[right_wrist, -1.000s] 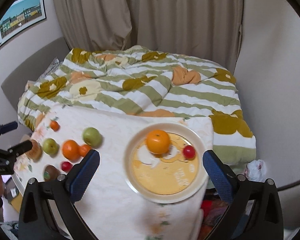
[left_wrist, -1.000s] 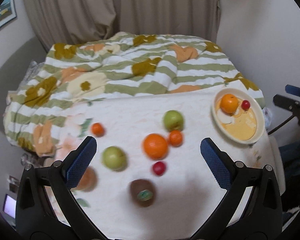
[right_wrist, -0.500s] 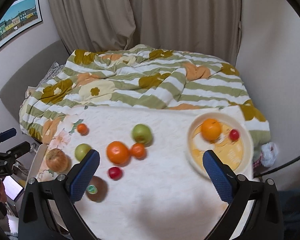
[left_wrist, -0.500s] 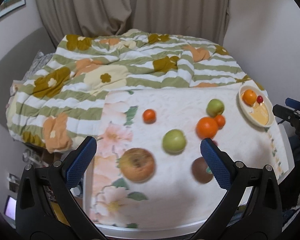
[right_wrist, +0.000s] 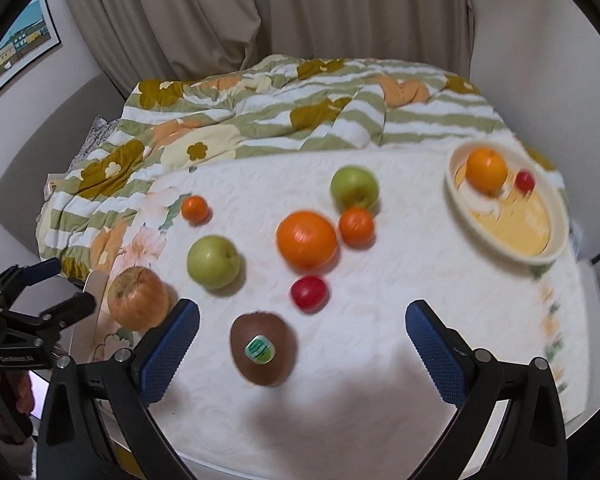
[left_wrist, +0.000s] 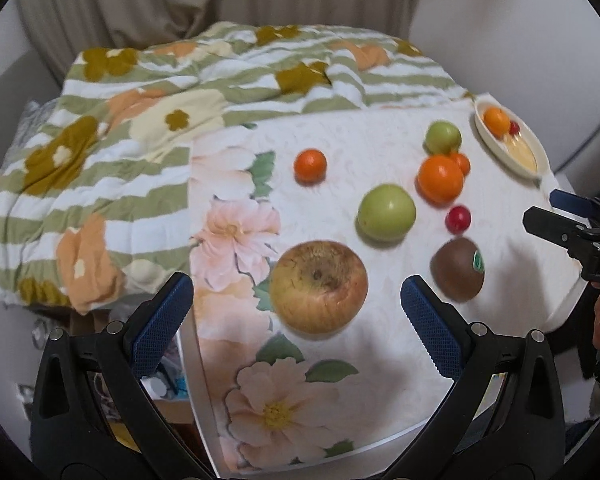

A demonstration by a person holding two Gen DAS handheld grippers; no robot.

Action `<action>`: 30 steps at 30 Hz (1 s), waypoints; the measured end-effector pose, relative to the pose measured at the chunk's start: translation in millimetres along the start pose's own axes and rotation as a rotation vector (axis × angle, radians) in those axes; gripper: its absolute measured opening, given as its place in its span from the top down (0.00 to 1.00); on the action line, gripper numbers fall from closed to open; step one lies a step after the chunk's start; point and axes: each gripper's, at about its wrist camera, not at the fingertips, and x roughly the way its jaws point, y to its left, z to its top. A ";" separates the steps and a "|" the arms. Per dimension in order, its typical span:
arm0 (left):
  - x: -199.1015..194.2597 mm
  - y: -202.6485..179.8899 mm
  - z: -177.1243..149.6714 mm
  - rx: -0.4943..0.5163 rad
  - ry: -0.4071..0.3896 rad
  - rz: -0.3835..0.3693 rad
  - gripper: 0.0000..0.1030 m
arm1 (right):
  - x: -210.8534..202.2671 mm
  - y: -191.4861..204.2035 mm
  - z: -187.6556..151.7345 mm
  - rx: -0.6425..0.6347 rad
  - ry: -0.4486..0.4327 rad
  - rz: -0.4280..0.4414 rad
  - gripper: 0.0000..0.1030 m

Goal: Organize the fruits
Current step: 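Grasp the red apple with the left gripper while the right gripper approaches the kiwi, then close the right gripper on the kiwi and lift it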

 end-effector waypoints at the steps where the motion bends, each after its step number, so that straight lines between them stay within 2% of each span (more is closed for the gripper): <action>1: 4.4 -0.4 -1.8 0.016 0.003 -0.004 0.00 | 2.9 1.9 -3.9 0.001 0.004 -0.001 0.00; 14: 62.7 -16.0 -13.2 0.107 0.063 -0.042 0.00 | 43.2 19.8 -41.5 -0.042 0.063 0.005 0.01; 15: 65.0 -16.1 -13.4 0.108 0.066 -0.040 0.00 | 46.1 21.4 -42.0 -0.053 0.066 0.005 0.03; 19: 73.5 -15.8 -14.2 0.104 0.077 -0.041 0.04 | 53.7 27.2 -45.0 -0.078 0.065 0.005 0.07; 23: 80.0 -16.0 -14.8 0.111 0.096 -0.040 0.20 | 59.8 31.2 -47.4 -0.095 0.071 0.013 0.10; 30: 78.6 -17.6 -16.8 0.117 0.094 -0.030 0.20 | 67.4 32.8 -46.2 -0.099 0.088 0.025 0.20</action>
